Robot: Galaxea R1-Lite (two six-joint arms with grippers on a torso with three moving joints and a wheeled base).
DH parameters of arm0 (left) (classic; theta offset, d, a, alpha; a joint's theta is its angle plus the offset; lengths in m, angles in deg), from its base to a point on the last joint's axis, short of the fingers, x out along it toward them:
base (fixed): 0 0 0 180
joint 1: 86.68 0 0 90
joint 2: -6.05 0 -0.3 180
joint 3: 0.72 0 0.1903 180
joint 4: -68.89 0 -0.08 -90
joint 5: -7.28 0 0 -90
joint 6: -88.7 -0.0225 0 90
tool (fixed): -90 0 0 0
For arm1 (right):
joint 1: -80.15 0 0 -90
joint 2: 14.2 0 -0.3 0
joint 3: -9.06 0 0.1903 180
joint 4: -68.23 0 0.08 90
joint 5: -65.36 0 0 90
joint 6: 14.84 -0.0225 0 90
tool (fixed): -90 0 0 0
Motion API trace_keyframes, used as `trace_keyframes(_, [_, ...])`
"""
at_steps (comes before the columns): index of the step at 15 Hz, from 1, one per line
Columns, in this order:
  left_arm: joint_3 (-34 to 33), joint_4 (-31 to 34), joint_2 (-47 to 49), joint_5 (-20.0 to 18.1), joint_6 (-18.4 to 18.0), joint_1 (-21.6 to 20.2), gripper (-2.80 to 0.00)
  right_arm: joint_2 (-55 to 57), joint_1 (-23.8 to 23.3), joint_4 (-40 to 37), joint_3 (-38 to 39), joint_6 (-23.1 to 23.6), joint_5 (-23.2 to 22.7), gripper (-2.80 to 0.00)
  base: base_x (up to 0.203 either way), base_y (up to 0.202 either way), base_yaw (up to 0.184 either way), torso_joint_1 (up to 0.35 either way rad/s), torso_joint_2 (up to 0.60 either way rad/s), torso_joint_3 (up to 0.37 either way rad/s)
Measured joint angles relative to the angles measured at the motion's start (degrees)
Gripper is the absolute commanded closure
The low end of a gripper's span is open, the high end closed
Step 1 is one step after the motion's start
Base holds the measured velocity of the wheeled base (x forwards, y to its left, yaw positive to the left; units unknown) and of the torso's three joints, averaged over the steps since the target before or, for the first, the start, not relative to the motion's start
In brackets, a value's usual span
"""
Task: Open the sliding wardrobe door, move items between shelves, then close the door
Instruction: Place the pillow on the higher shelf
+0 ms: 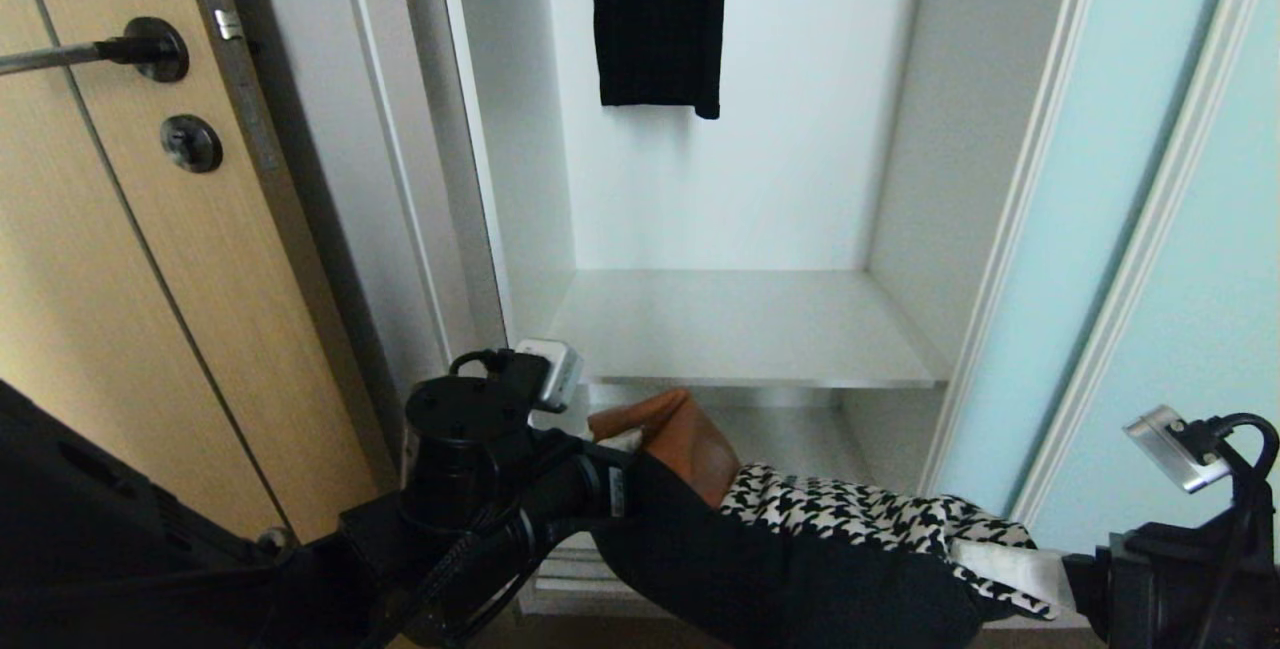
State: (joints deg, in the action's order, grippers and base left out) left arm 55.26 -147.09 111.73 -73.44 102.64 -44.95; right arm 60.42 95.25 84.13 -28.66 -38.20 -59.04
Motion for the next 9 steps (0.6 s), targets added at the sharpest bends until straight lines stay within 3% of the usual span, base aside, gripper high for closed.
trace_keyframes(4, [-0.4,-0.1,-0.1,0.1,-0.4,0.0,0.0,-0.3,0.0,0.0,-0.1,0.0,0.0,0.0,0.178,0.0,0.0,0.004,0.0,0.001])
trace_keyframes(9, [-0.7,-4.9,-0.4,1.7,-0.8,0.1,0.0,-3.9,0.1,-0.8,-1.7,-2.8,0.1,0.0,0.0,0.0,0.0,0.0,0.0,0.0])
